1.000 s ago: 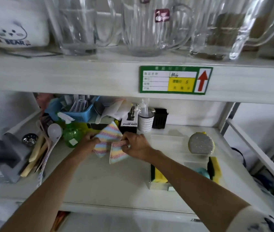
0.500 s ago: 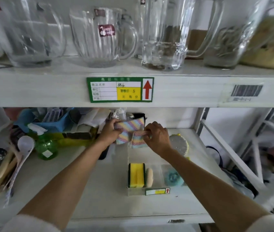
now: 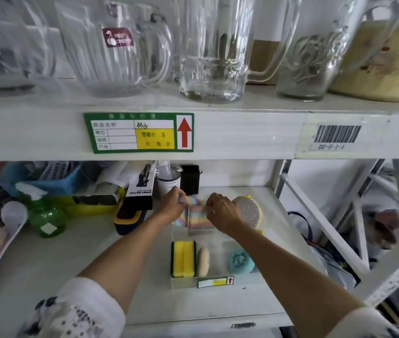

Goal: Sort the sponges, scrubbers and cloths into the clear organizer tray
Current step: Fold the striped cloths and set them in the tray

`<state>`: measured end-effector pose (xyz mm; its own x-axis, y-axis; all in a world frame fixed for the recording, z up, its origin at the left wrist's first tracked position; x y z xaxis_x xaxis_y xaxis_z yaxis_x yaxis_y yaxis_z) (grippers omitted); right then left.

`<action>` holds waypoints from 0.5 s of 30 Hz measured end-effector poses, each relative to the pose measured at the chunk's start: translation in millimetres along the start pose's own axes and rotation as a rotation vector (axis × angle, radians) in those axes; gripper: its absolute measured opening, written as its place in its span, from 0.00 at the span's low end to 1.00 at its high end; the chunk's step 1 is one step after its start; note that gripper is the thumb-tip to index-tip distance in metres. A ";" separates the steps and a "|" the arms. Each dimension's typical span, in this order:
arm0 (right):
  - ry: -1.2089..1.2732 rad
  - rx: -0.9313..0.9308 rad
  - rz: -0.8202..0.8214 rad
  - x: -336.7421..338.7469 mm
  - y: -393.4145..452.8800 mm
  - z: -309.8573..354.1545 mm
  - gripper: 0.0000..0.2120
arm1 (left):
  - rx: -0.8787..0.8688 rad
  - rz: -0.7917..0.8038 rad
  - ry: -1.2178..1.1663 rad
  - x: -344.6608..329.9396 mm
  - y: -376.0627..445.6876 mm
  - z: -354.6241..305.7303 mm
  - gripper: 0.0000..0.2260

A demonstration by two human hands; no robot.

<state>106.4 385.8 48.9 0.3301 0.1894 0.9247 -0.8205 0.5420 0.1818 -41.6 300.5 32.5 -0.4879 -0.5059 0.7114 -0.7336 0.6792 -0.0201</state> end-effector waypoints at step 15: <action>-0.060 -0.005 0.032 -8.2 13.0 -4.0 0.16 | -0.028 -0.064 0.058 -10.2 13.0 12.1 0.11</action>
<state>95.0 394.5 42.3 0.2754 0.1575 0.9484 -0.8278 0.5405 0.1506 -51.8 308.0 16.4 -0.4115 -0.5177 0.7501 -0.7485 0.6615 0.0460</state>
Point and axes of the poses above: each hand's wrist, its own y-axis towards the middle knuckle, its own x-axis out of the back of the hand, z = x × y, the point moved 6 cm from there along y, towards the middle knuckle, and after that the axes turned 5 degrees about x, right-handed, at the moved point
